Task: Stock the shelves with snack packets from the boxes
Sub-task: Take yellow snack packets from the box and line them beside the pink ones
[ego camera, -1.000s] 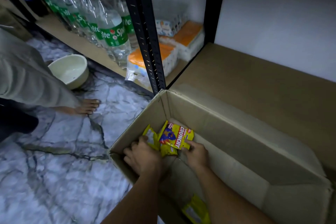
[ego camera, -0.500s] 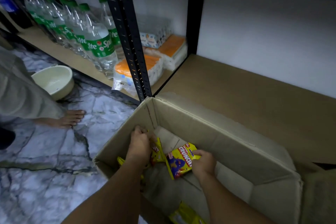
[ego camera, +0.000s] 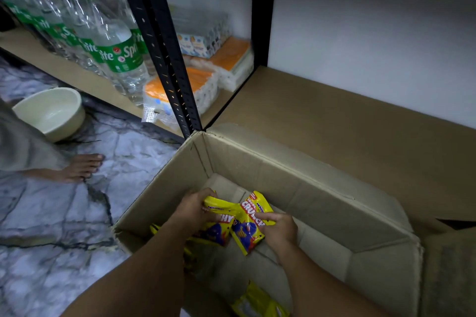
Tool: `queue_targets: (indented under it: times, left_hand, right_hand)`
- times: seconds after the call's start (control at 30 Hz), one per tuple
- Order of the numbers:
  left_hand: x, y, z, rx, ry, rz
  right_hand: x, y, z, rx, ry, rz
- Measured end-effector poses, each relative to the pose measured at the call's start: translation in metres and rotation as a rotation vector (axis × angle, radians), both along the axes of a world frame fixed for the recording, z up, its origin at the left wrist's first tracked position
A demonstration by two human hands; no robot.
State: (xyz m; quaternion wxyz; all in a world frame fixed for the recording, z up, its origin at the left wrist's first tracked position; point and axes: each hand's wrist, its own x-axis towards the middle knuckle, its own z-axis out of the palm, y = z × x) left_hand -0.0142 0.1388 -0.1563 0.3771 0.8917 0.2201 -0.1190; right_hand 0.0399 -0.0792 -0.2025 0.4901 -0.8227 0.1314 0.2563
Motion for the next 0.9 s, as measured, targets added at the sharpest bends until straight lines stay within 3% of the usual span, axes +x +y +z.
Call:
queue_targets:
  times: [0.13,0.33,0.47,0.73,0.9]
  left_hand:
    - [-0.007,0.002,-0.005,-0.038,0.067,-0.054]
    - [-0.009,0.004,-0.006,-0.078,0.002,0.06]
    - [-0.005,0.002,-0.012,-0.094,-0.069,0.126]
    - [-0.01,0.002,-0.023,-0.24,0.094,0.158]
    - [-0.013,-0.007,0.011,-0.262,-0.016,0.172]
  right_hand:
    - [-0.003,0.004,0.003,0.073,0.045,-0.055]
    - [0.002,-0.004,-0.005,0.174,0.057,0.001]
    - [-0.004,0.0,-0.002,0.103,-0.033,0.016]
    - [-0.011,-0.007,-0.004,0.038,-0.078,0.098]
    - [-0.015,-0.019,0.027,0.041,-0.106,0.093]
